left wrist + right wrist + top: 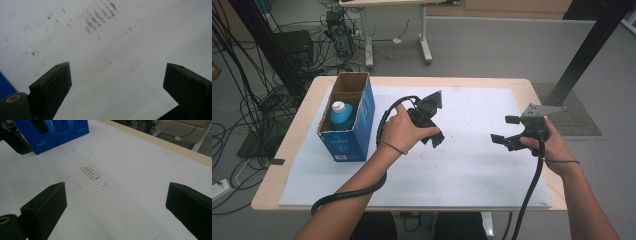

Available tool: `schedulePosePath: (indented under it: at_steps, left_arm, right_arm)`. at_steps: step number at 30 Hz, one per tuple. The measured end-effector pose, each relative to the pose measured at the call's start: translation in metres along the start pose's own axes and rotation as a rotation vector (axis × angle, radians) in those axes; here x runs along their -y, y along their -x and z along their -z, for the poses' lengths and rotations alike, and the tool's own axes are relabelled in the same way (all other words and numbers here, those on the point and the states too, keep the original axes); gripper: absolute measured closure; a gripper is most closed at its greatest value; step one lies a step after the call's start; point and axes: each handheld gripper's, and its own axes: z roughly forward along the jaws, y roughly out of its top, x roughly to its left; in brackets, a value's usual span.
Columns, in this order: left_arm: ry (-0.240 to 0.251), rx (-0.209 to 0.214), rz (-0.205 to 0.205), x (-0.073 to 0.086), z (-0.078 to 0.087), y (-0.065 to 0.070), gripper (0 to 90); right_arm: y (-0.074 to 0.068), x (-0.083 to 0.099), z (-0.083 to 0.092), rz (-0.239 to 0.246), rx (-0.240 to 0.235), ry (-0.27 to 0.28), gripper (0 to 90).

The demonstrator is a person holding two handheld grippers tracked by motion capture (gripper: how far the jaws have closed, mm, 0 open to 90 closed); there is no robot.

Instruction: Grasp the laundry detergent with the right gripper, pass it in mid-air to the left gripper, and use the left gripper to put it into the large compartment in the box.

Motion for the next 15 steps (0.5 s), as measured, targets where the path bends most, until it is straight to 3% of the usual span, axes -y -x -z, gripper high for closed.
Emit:
schedulePosePath:
  at_steps: [15]
  left_arm:
    - [-0.002, 0.009, 0.004, 0.0018, -0.0018, -0.002, 8.5]
  right_arm:
    - [-0.0007, -0.0003, -0.0013, 0.0, -0.001, -0.001, 3.3]
